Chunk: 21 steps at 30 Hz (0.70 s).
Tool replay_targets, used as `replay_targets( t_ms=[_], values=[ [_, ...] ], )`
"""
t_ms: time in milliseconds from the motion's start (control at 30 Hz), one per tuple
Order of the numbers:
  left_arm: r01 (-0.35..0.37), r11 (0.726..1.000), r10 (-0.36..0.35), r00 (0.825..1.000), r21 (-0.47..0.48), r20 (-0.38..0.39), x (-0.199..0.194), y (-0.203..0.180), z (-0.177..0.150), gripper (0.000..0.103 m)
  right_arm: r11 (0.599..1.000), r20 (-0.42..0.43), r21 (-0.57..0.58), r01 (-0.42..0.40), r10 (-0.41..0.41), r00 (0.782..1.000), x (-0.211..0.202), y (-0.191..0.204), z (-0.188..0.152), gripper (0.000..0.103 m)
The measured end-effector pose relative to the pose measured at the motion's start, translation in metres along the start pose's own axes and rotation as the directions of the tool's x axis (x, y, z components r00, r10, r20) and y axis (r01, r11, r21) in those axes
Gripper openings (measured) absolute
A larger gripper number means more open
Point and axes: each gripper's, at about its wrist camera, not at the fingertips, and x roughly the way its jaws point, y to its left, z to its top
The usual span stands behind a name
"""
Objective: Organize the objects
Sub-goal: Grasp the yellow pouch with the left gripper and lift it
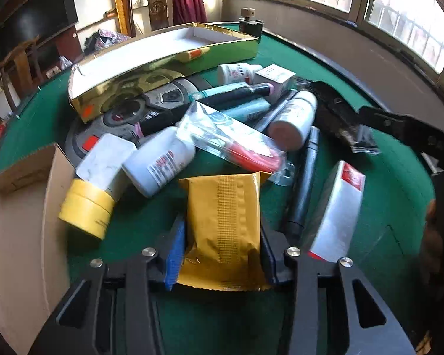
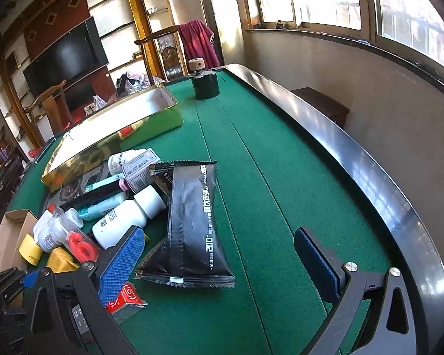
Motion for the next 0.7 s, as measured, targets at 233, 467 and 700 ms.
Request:
replay_targets(
  t_ms=[233, 467, 700],
  values=[
    [0.092, 0.984, -0.078, 0.993, -0.152, 0.094, -0.04, 0.017, -0.011, 0.043, 1.0, -0.016, 0.004, 0.017, -0.017, 1.0, 0.005, -0.003, 0.0, 0.102],
    [0.065, 0.979, -0.021, 0.975, -0.193, 0.22, -0.11, 0.043, -0.04, 0.043, 0.998, -0.051, 0.058, 0.002, 0.001, 0.999, 0.01, -0.014, 0.0, 0.102],
    [0.036, 0.971, 0.028, 0.964, -0.235, 0.264, -0.148, 0.072, -0.073, 0.043, 0.993, -0.035, 0.116, -0.018, 0.022, 0.999, -0.014, -0.019, -0.004, 0.101]
  ],
)
